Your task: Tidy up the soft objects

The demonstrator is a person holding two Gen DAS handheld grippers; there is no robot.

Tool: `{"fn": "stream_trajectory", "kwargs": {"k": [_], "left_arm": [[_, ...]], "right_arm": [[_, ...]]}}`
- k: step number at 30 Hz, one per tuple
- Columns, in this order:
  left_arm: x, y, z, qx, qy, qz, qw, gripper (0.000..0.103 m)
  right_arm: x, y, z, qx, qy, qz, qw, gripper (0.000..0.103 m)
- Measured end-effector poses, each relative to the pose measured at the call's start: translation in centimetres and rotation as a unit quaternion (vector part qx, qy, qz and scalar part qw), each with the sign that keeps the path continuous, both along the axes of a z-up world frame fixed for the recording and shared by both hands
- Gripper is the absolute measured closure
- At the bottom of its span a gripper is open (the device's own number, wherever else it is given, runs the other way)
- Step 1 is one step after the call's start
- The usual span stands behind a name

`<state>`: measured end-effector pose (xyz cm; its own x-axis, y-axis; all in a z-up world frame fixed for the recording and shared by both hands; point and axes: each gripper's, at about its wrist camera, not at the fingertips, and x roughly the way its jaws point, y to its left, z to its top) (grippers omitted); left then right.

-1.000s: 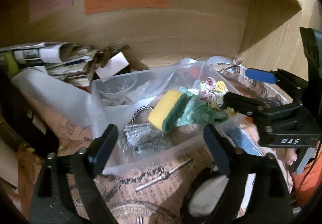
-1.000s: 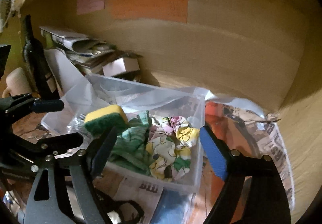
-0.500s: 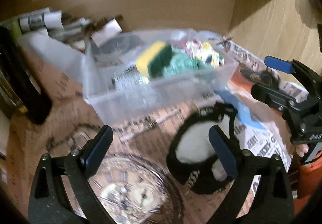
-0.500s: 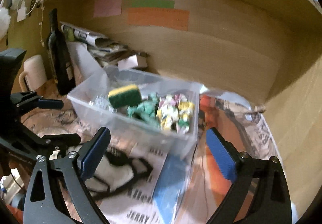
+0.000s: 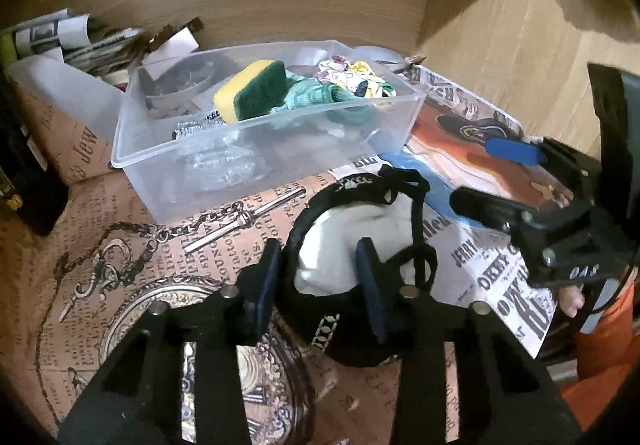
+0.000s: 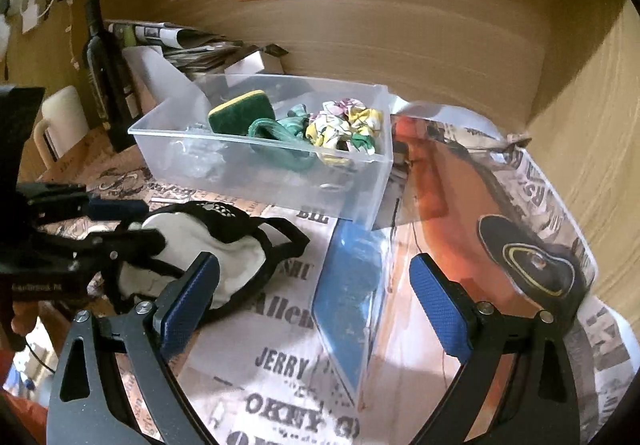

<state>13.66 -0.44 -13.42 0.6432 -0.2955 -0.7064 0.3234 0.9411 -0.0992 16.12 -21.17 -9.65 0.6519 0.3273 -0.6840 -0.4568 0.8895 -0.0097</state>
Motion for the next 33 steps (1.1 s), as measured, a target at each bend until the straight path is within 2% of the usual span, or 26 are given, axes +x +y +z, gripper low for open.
{"fn": "stream_trajectory", "kwargs": {"k": [2, 3, 11, 18, 21, 26, 30, 33], "left_arm": [[-0.5, 0.1, 0.4, 0.008, -0.010, 0.009, 0.9999, 0.084], [-0.7, 0.3, 0.7, 0.008, -0.012, 0.009, 0.9999, 0.101], [-1.8, 2.6, 3.3, -0.008, -0.046, 0.039, 0.9982, 0.101], [-2.8, 5.0, 5.5, -0.004, -0.079, 0.075, 0.9940, 0.101], [-2.8, 5.2, 6.0, 0.002, -0.086, 0.077, 0.9933, 0.101], [-2.2, 3.3, 4.8, 0.011, -0.073, 0.052, 0.9959, 0.101], [-1.5, 0.7, 2.4, 0.020, -0.039, 0.016, 0.9989, 0.100], [-1.6, -0.4, 1.6, 0.025, -0.025, -0.001, 0.9994, 0.093]], "right_arm": [[-0.1, 0.0, 0.2, 0.003, -0.003, -0.001, 1.000, 0.008], [-0.2, 0.0, 0.3, 0.004, -0.005, 0.000, 1.000, 0.008], [-0.3, 0.5, 0.7, 0.014, -0.010, 0.012, 1.000, 0.008], [0.0, 1.7, 0.8, 0.017, -0.008, 0.027, 0.999, 0.008], [-0.2, 2.2, 1.0, 0.021, -0.011, 0.035, 0.999, 0.008], [-0.4, 2.4, 1.5, 0.031, -0.018, 0.038, 0.999, 0.008], [-0.3, 2.1, 1.7, 0.039, -0.015, 0.031, 0.999, 0.008], [-0.1, 2.0, 1.5, 0.039, -0.008, 0.030, 0.999, 0.008]]}}
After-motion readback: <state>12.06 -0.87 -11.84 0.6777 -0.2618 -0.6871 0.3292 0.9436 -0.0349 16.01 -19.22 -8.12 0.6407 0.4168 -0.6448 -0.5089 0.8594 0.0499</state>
